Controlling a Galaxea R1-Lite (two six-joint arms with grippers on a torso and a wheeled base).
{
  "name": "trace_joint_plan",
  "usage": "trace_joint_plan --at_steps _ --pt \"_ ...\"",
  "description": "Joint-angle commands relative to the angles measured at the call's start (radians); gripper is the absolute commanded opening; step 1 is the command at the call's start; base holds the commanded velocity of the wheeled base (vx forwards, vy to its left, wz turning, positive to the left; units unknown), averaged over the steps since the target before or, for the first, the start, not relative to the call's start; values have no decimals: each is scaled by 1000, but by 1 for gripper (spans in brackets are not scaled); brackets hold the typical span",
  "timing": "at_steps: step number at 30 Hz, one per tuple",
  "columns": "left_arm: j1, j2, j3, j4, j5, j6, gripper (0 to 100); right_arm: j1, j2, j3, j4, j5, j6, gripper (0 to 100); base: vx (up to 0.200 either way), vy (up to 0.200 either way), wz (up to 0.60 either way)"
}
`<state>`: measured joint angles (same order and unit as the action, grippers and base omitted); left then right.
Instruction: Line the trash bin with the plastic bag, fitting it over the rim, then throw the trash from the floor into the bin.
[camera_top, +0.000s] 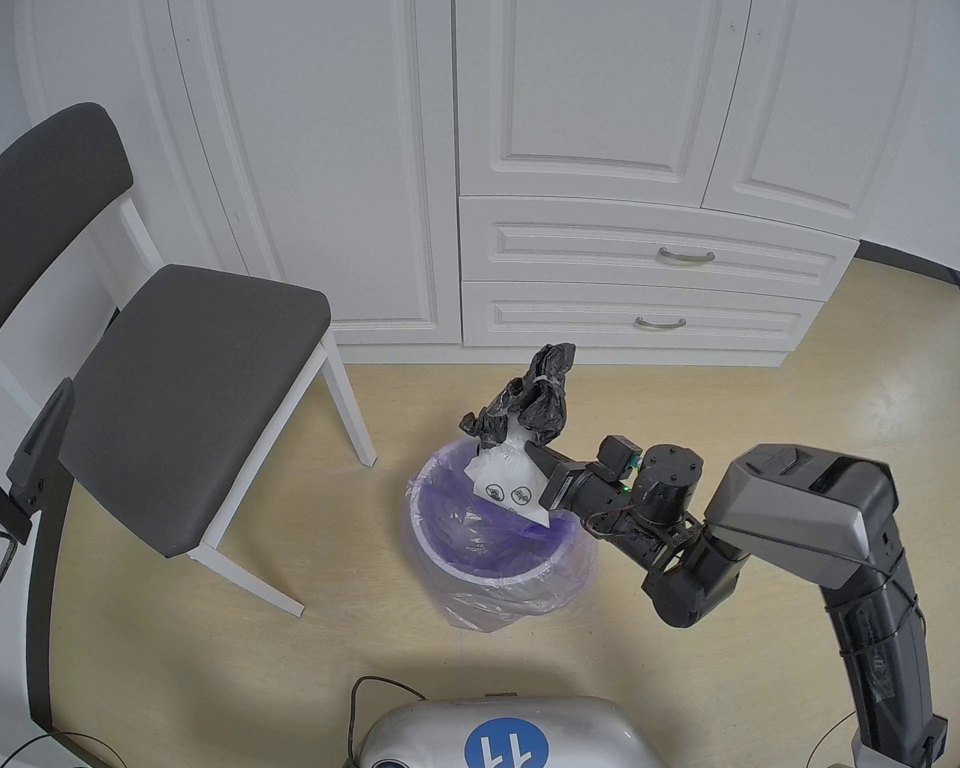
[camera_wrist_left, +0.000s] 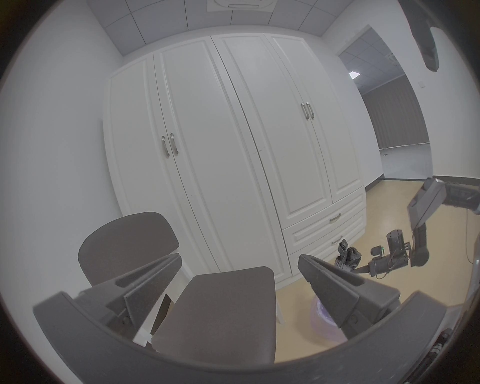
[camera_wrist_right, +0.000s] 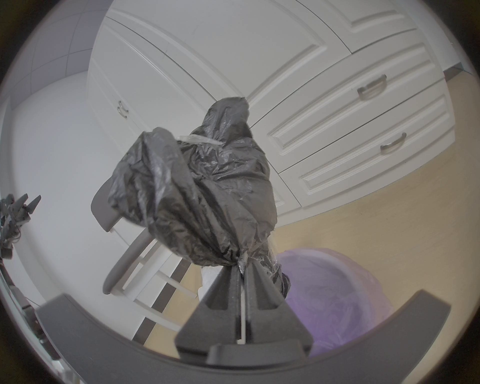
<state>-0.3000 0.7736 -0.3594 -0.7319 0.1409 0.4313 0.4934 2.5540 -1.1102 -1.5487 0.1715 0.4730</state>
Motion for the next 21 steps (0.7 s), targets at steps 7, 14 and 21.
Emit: trace_joint_plan --at_steps 7,14,21 --pt "50 26 -9 12 3 3 100 19 219 -188 12 -10 10 0 0 0 0" --pt "51 52 -1 8 0 6 100 36 265 -253 29 -3 -5 0 0 0 0" --pt "51 73 2 -1 0 6 100 30 321 -355 85 -9 -76 0 0 0 0"
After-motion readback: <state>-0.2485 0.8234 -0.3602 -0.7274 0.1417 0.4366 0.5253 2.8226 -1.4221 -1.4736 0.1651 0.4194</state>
